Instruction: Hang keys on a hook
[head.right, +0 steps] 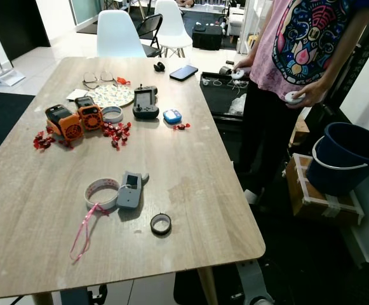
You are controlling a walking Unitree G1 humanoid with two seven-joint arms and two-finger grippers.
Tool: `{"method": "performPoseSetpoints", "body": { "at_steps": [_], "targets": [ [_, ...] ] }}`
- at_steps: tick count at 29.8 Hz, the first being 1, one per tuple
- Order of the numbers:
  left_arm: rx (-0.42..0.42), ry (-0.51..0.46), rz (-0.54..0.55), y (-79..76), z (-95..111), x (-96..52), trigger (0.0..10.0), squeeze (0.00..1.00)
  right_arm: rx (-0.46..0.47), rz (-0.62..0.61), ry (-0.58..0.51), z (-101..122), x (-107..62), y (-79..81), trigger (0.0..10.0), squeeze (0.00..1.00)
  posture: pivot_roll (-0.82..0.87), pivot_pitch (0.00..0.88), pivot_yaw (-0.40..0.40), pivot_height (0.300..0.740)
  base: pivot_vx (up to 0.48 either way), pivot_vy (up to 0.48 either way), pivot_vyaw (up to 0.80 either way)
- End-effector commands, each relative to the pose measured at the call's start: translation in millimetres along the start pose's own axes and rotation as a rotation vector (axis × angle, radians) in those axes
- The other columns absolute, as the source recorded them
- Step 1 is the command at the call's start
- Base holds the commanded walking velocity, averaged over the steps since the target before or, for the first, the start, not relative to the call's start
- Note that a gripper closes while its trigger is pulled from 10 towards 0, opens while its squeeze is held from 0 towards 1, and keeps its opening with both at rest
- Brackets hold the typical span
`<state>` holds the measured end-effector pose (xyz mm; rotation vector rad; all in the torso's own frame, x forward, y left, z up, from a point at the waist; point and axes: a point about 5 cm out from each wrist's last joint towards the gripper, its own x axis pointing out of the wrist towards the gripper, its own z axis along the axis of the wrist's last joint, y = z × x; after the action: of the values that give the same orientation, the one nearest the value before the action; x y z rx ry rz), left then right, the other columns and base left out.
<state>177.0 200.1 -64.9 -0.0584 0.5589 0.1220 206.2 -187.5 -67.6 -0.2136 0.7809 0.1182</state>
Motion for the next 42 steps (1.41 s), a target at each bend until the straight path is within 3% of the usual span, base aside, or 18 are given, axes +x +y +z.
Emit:
{"method": "performPoseSetpoints", "body": {
  "at_steps": [1,10,14,16,17,18,20,23,24,26,27,29,30,33,35,37,39,42],
  "targets": [
    [0.044,-0.03,-0.018,6.3,8,1.9,10.0,0.0,0.031,-0.015,0.009,-7,-2.1,1.6,10.0,0.0,0.09,0.056,0.013,0.74,0.0,0.0,0.0],
    [0.055,-0.029,-0.034,7.6,9,2.3,10.0,0.0,0.098,-0.068,0.045,-26,-9.6,-2.0,10.0,0.0,0.09,0.069,0.017,0.74,0.0,0.0,0.0],
    [0.047,-0.029,-0.037,4.3,7,1.6,10.0,0.0,0.131,-0.203,0.084,-44,-20.1,-29.7,10.0,0.0,0.08,0.071,0.014,0.74,0.0,0.0,0.0],
    [0.046,-0.028,-0.038,3.9,7,1.3,10.0,0.0,0.135,-0.223,0.089,-46,-21.9,-34.2,10.0,0.0,0.08,0.071,0.014,0.74,0.0,0.0,0.0],
    [0.044,-0.026,-0.041,2.7,6,0.8,10.0,0.0,0.153,-0.316,0.106,-54,-29.6,-54.0,10.0,0.0,0.08,0.071,0.014,0.74,0.0,0.0,0.0],
    [0.044,-0.026,-0.041,2.7,6,0.8,10.0,0.0,0.153,-0.316,0.106,-54,-29.6,-54.0,10.0,0.0,0.08,0.071,0.014,0.74,0.0,0.0,0.0],
    [0.043,-0.023,-0.043,1.8,5,0.4,10.0,0.0,0.157,-0.406,0.119,-61,-38.6,-75.1,10.0,0.0,0.07,0.071,0.012,0.74,0.0,0.0,0.0],
    [0.039,-0.022,-0.044,0.9,5,0.5,10.0,0.0,0.194,-0.594,0.066,-59,-55.6,-117.3,10.0,0.0,0.07,0.072,0.008,0.74,0.0,0.0,0.0],
    [0.039,-0.022,-0.044,0.9,5,0.5,10.0,0.0,0.194,-0.594,0.066,-59,-55.6,-117.3,10.0,0.0,0.07,0.072,0.008,0.74,0.0,0.0,0.0],
    [0.037,-0.022,-0.043,0.9,5,0.7,10.0,0.0,0.232,-0.737,-0.026,-46,-68.4,-151.5,10.0,0.0,0.07,0.072,0.007,0.74,0.0,0.0,0.0],
    [0.037,-0.022,-0.043,0.9,5,0.7,10.0,0.0,0.232,-0.737,-0.026,-46,-68.4,-151.5,10.0,0.0,0.07,0.072,0.007,0.74,0.0,0.0,0.0],
    [0.036,-0.022,-0.043,0.8,5,0.5,10.0,0.0,0.258,-0.842,-0.148,-22,-80.2,-184.0,10.0,0.0,0.07,0.072,0.005,0.74,0.0,0.0,0.0],
    [0.036,-0.022,-0.043,0.8,5,0.5,10.0,0.0,0.258,-0.842,-0.148,-22,-80.2,-184.0,10.0,0.0,0.07,0.072,0.005,0.74,0.0,0.0,0.0],
    [0.035,-0.02,-0.042,0.7,4,0.5,10.0,0.0,0.257,-0.913,-0.342,23,-93.4,-219.8,10.0,0.0,0.06,0.071,0.004,0.74,0.0,0.0,0.0],
    [0.035,-0.02,-0.043,0.6,5,0.6,10.0,0.0,0.258,-0.924,-0.384,34,-96.3,-226.1,10.0,0.0,0.06,0.071,0.004,0.74,0.0,0.0,0.0],
    [0.033,-0.02,-0.042,0.5,5,0.8,10.0,0.0,0.258,-0.913,-0.538,74,-101.4,-238.9,10.0,0.0,0.06,0.072,0.001,0.74,0.0,0.0,0.0],
    [0.033,-0.019,-0.042,0.3,5,1.1,10.0,0.0,0.255,-0.846,-0.655,109,-101.7,-241.6,10.0,0.0,0.06,0.071,-0.002,0.74,0.0,0.0,0.0],
    [0.032,-0.019,-0.043,0.1,5,1.3,10.0,0.0,0.246,-0.788,-0.699,125,-99.0,-238.7,10.0,0.0,0.06,0.071,-0.002,0.74,0.0,0.0,0.0]
  ]
}}
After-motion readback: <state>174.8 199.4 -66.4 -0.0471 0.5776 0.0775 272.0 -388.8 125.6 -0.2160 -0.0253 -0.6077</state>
